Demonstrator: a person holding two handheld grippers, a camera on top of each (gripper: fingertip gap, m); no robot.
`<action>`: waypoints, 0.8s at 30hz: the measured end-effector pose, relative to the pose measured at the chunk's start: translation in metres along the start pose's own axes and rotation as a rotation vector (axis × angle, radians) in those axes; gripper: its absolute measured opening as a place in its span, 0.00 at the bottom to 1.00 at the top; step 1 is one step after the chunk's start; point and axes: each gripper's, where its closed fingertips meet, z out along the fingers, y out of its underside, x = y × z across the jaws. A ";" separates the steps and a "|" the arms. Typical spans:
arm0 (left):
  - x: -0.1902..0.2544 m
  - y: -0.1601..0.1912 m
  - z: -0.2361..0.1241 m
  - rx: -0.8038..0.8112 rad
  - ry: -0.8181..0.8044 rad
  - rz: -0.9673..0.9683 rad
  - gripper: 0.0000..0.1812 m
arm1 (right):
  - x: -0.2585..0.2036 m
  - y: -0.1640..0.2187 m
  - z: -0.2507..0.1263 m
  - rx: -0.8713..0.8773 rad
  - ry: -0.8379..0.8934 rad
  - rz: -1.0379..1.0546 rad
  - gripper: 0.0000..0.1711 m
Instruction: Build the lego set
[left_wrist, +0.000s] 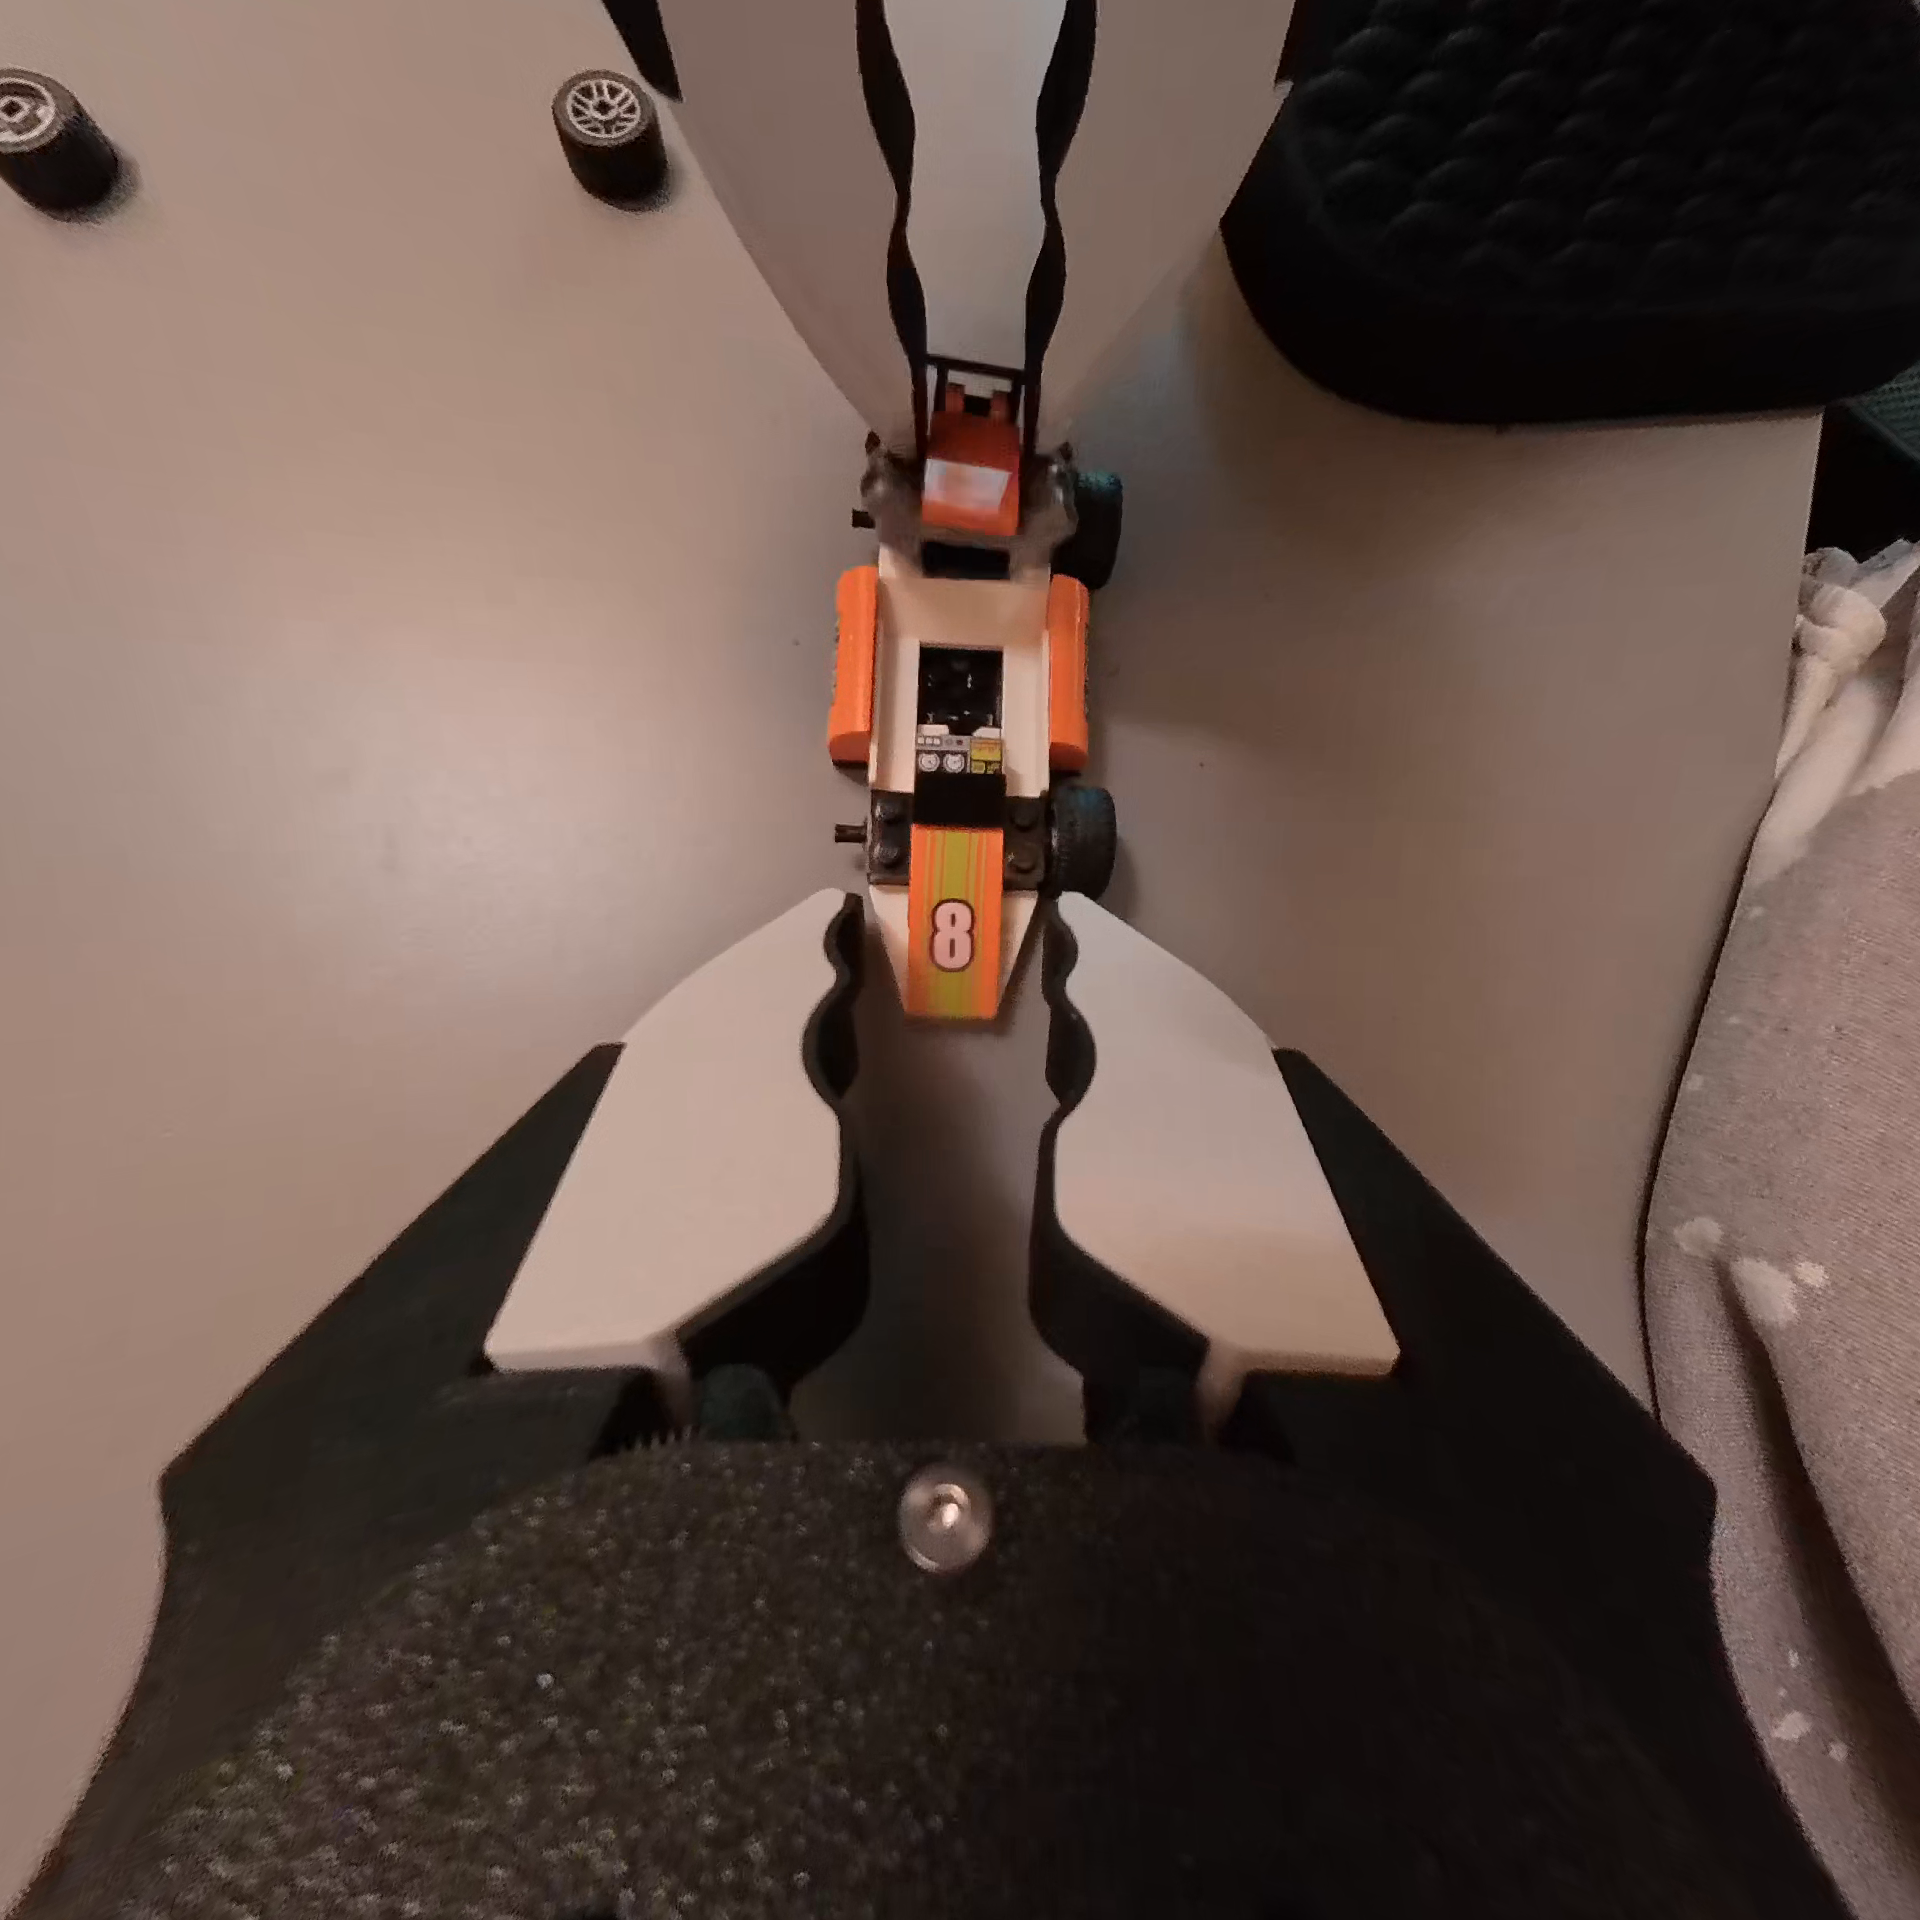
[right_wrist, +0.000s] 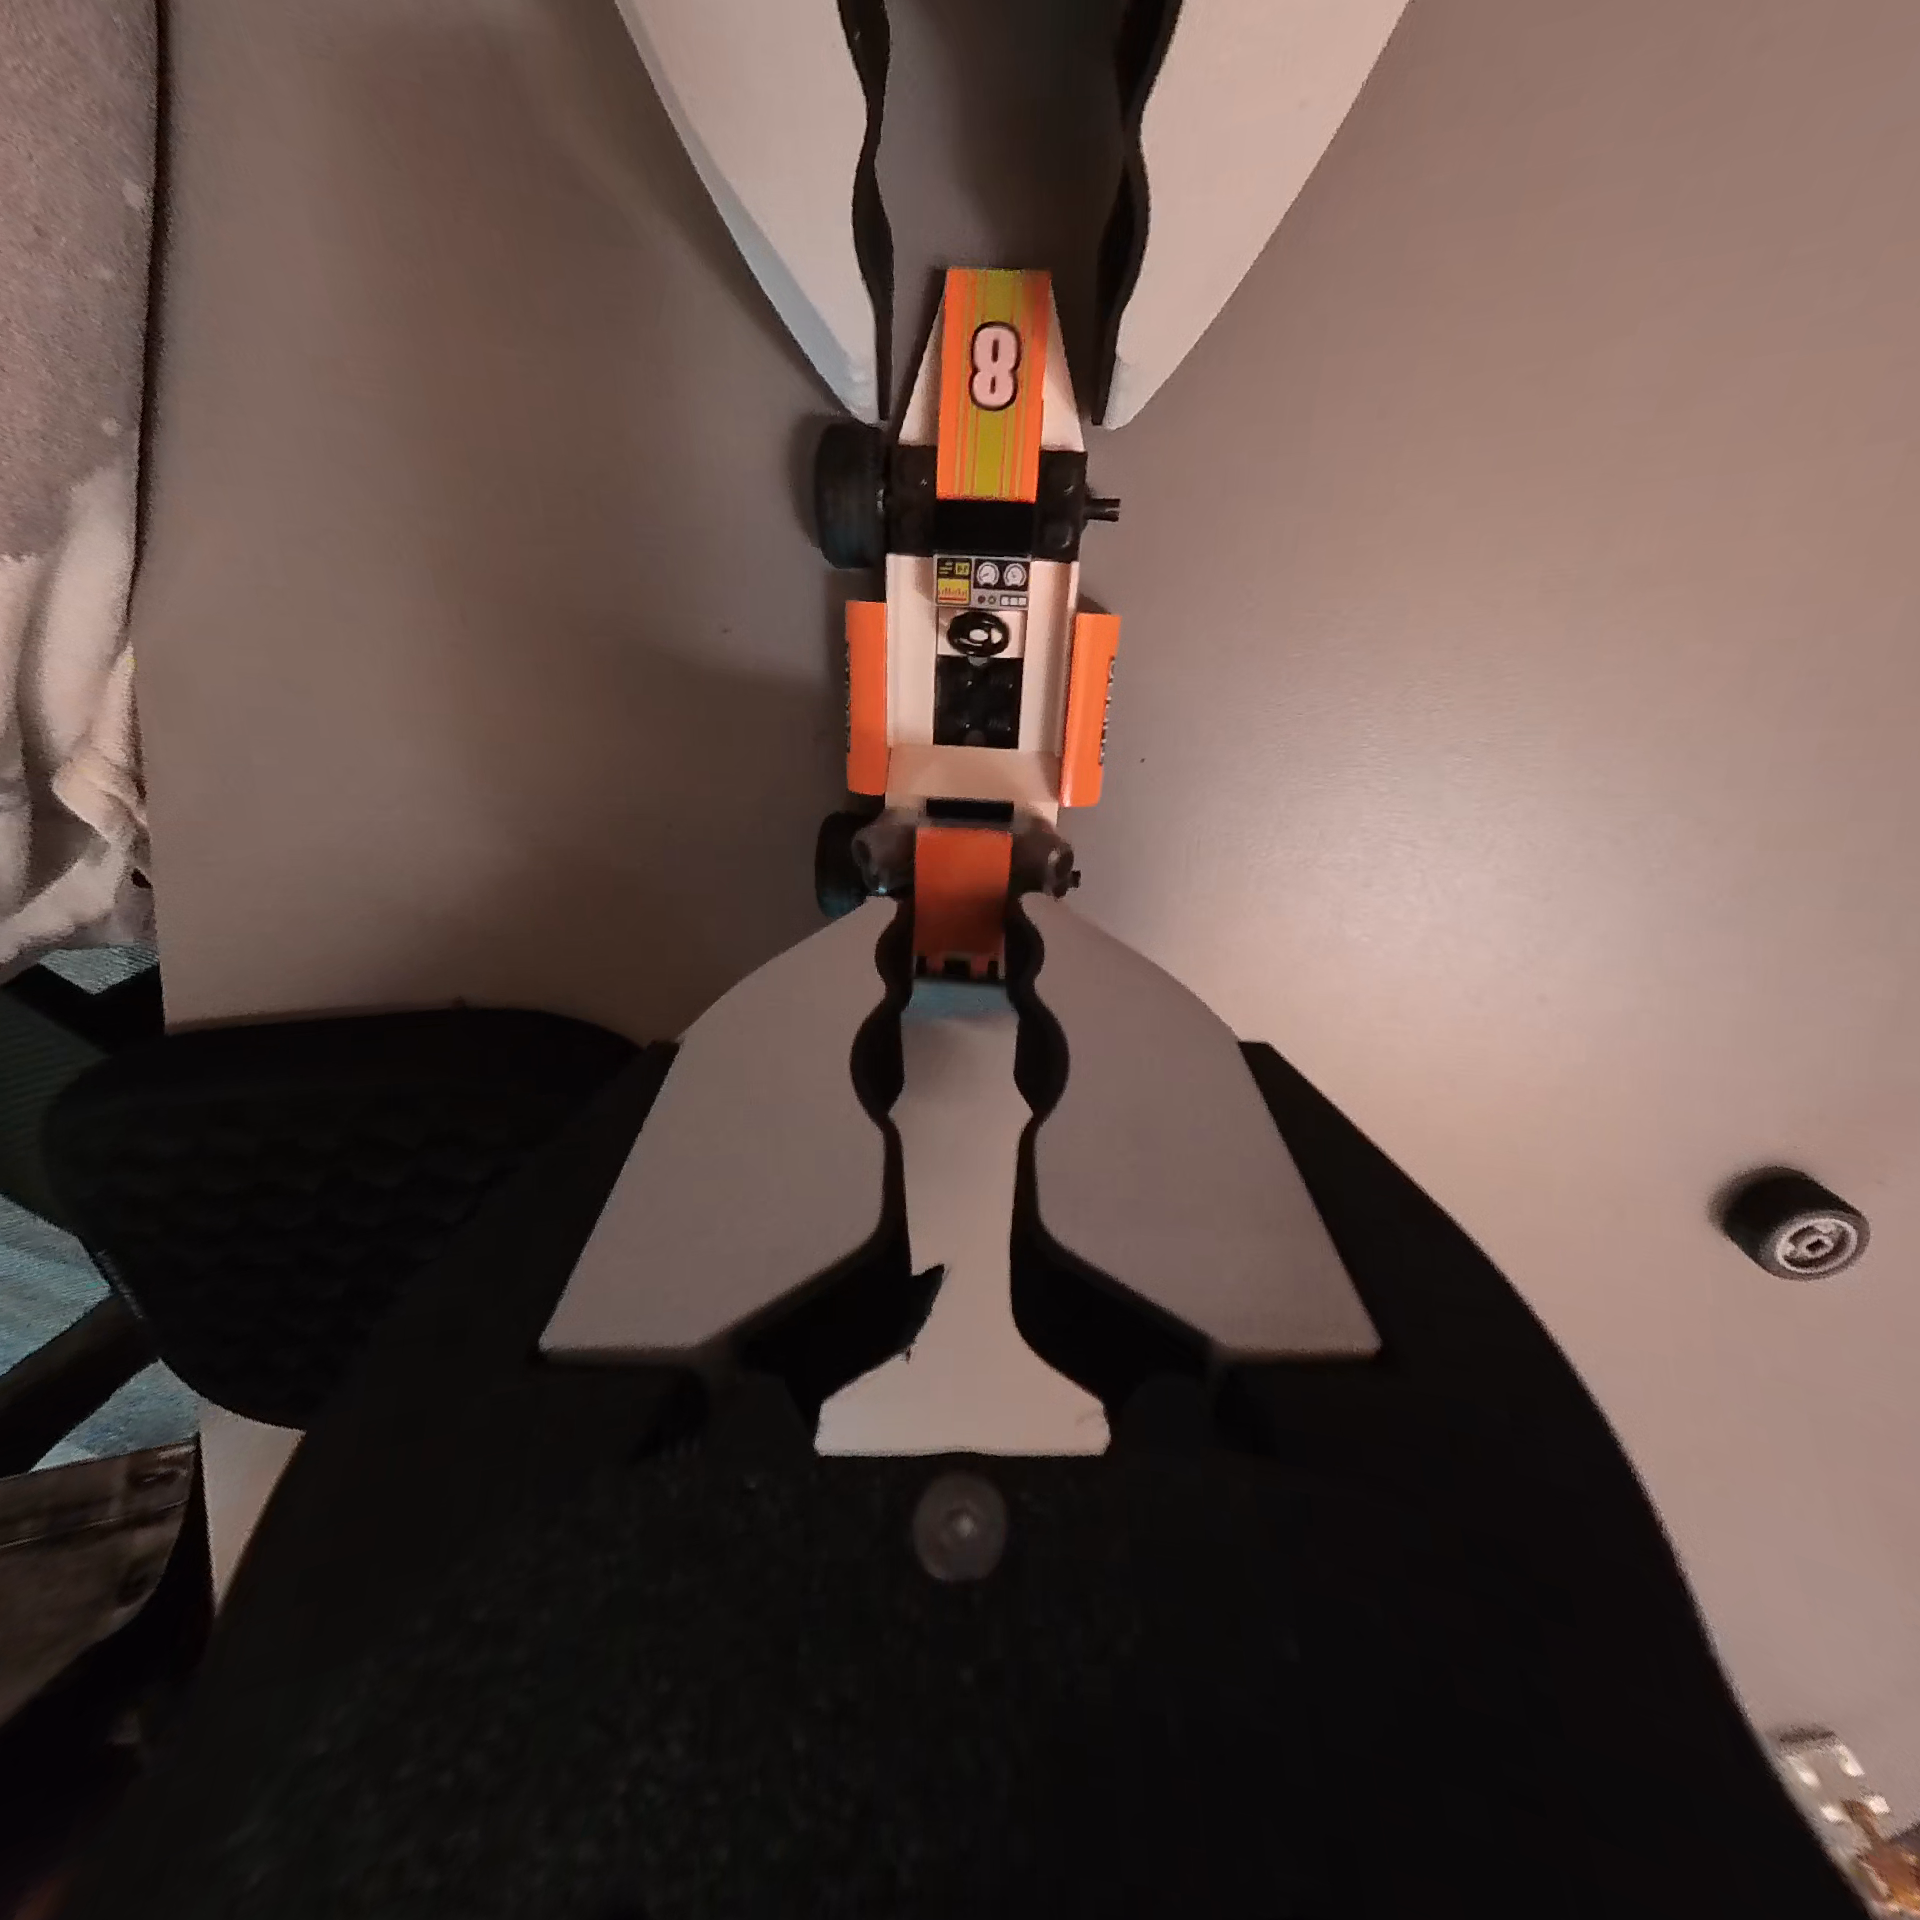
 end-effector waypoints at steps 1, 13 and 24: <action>0.000 0.000 0.000 0.002 0.001 0.000 0.18 | 0.000 0.000 0.000 0.005 -0.003 0.006 0.10; 0.001 0.000 0.000 0.020 0.001 0.024 0.17 | 0.005 -0.009 -0.012 0.135 -0.016 0.078 0.11; 0.001 0.000 0.003 0.022 -0.054 0.150 0.13 | 0.010 -0.009 0.001 0.163 -0.338 0.165 0.17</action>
